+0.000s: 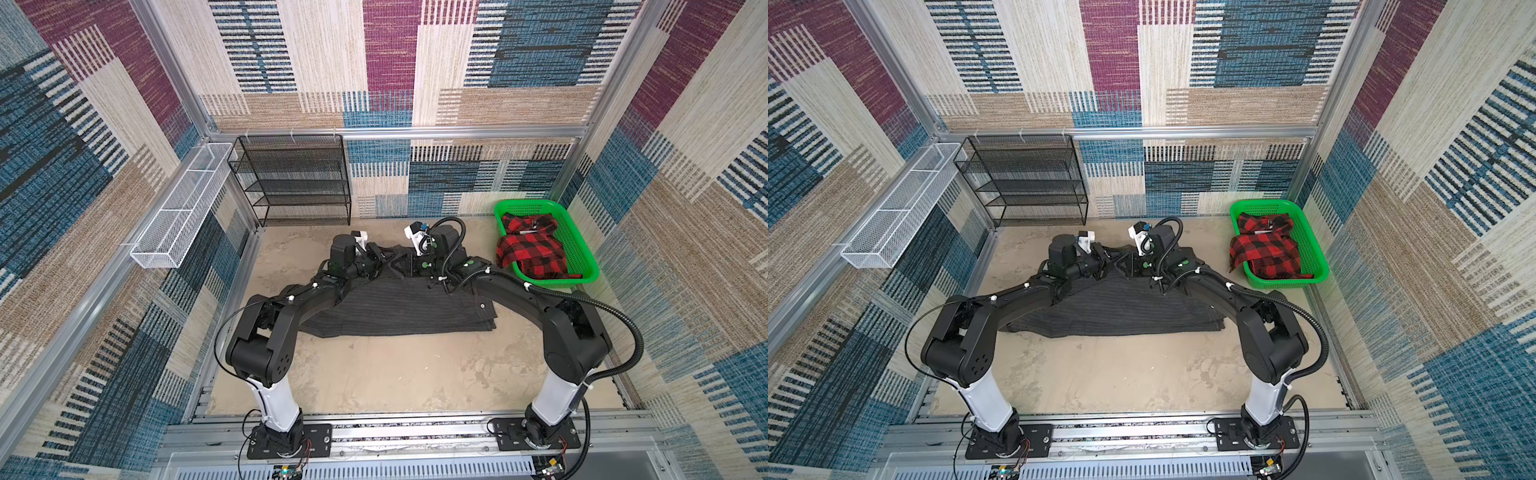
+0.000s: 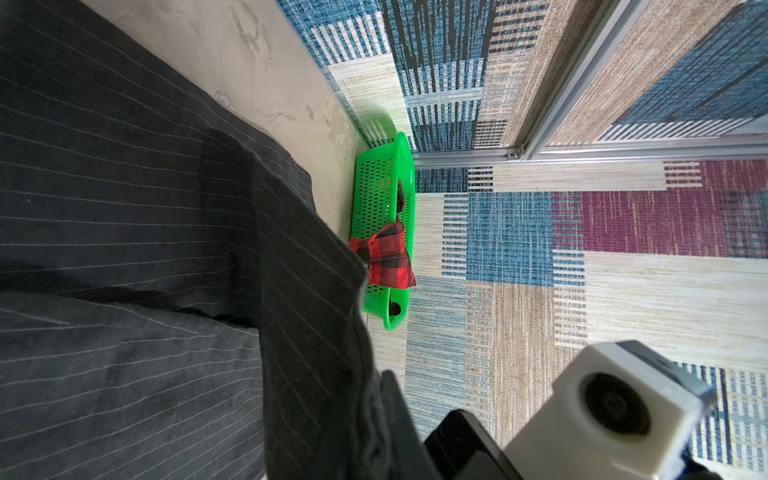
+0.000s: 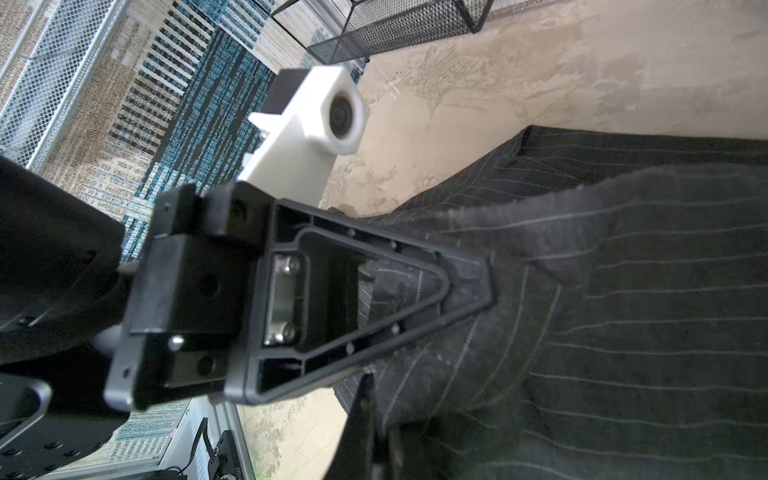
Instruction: Fold and stack the long sleeve shirts
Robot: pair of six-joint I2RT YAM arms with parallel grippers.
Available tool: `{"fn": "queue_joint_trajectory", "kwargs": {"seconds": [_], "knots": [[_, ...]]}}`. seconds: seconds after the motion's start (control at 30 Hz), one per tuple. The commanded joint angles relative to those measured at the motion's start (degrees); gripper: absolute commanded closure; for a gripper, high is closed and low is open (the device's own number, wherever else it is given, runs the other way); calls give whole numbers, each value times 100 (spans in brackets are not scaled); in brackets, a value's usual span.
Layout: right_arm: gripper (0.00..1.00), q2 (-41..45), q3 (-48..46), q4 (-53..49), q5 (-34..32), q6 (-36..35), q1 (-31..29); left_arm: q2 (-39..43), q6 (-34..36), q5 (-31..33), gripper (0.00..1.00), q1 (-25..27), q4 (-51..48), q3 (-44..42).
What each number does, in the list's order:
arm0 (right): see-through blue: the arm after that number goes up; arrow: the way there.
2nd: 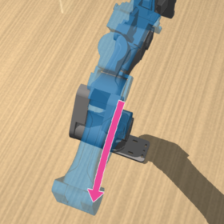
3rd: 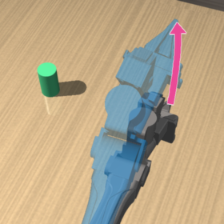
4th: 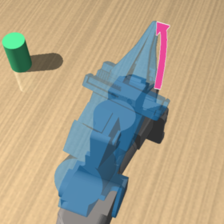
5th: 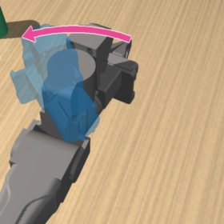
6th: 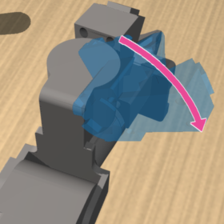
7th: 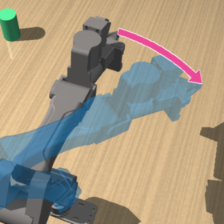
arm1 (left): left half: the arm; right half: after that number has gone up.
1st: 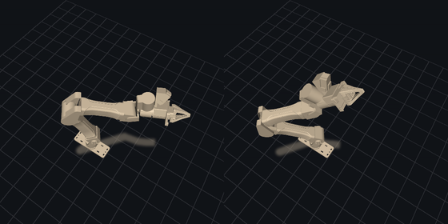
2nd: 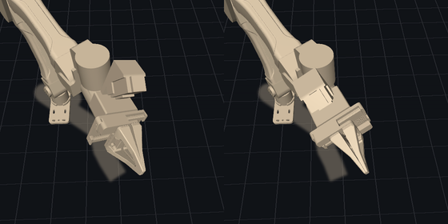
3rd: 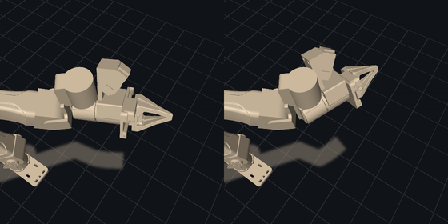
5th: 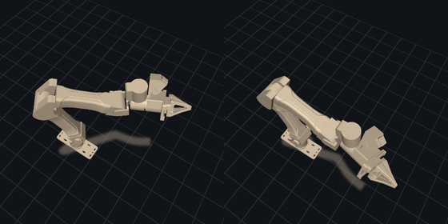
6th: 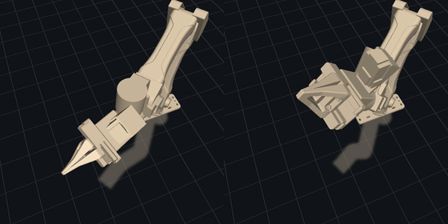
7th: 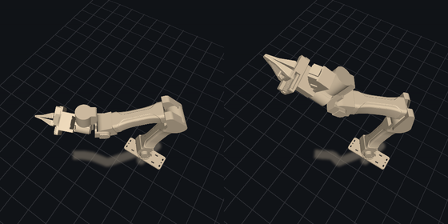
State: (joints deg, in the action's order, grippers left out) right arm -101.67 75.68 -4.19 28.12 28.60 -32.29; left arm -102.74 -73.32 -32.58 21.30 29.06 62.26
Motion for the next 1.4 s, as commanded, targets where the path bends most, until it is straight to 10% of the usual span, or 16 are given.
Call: {"fn": "queue_joint_trajectory", "kwargs": {"seconds": [0.0, 0.2, 0.5, 0.87, 1.37], "knots": [[90, -11, 47, 261, 157, 46, -31, -51, -20, -5, 100, 8, 223, 74], [79, 39, 96, 81, -18, -39, -31, 84, 141, 15, 100, 4, 189, 80], [37, 388, 83, -284, -689, -182, 3, 560, 623, -12, 100, -366, -427, 87], [38, 675, -61, -1434, -2417, -593, 1190, 1279, 1887, -932, 100, -1490, -2644, 1430], [47, -2411, 2330, -1683, -2803, -1681, 2286, 1836, 2698, -1222, 100, -2175, -4134, 2109]]}}
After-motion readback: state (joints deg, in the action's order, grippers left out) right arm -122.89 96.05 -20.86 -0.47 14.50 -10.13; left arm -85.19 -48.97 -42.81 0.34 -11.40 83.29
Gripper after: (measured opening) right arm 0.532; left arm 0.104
